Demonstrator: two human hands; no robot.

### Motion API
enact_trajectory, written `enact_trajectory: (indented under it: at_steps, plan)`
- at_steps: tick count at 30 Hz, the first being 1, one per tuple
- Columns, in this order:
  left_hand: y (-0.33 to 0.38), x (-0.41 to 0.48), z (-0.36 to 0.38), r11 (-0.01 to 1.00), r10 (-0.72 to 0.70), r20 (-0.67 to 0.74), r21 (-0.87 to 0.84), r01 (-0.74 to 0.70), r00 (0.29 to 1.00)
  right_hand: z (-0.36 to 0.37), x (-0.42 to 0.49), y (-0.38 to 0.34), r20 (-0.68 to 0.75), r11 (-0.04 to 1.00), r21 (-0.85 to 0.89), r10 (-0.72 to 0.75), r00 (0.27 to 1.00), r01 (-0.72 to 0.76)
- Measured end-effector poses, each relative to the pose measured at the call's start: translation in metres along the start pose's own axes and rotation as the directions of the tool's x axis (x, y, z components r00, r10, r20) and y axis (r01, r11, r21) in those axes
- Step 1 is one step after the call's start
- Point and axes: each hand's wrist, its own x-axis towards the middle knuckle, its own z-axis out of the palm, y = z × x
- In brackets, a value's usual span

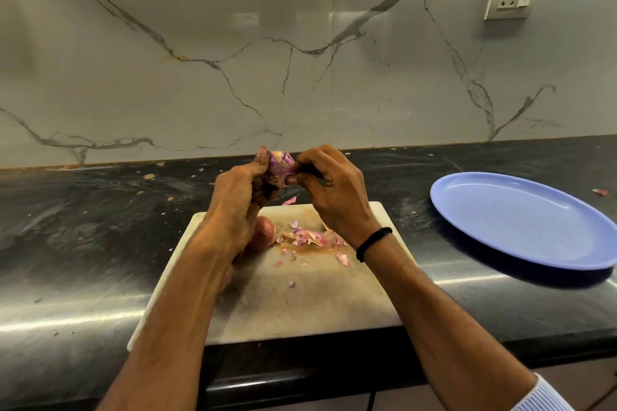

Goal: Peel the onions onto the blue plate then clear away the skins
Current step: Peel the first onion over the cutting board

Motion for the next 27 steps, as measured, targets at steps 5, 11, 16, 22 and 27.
enact_trajectory:
  at_steps: [5,11,16,22,27]
  plan:
    - [0.0008,-0.0013,0.0009,1.0,-0.013,-0.011,-0.012,0.012,1.0,0.0013,-0.0004,0.001,0.011,0.998,-0.049,-0.03,0.999,0.03]
    - [0.0029,-0.0049,0.0035,0.994,-0.049,-0.041,-0.101,0.045,0.998,0.0016,-0.0005,0.0005,-0.005,0.997,-0.071,-0.021,1.0,0.021]
    - [0.0064,-0.0075,0.0032,0.984,-0.065,-0.054,-0.171,0.055,0.996,0.0017,-0.0012,-0.0029,-0.024,1.0,-0.024,0.02,1.0,-0.02]
    - [0.0078,-0.0075,0.0019,0.976,-0.067,-0.07,-0.211,0.051,0.995,-0.0043,-0.0021,-0.0018,-0.003,0.997,-0.067,0.041,0.999,-0.041]
    - [0.0076,-0.0074,0.0019,0.983,-0.054,-0.045,-0.179,0.046,0.998,-0.0006,-0.0007,-0.0018,-0.026,0.997,-0.054,0.044,0.999,-0.046]
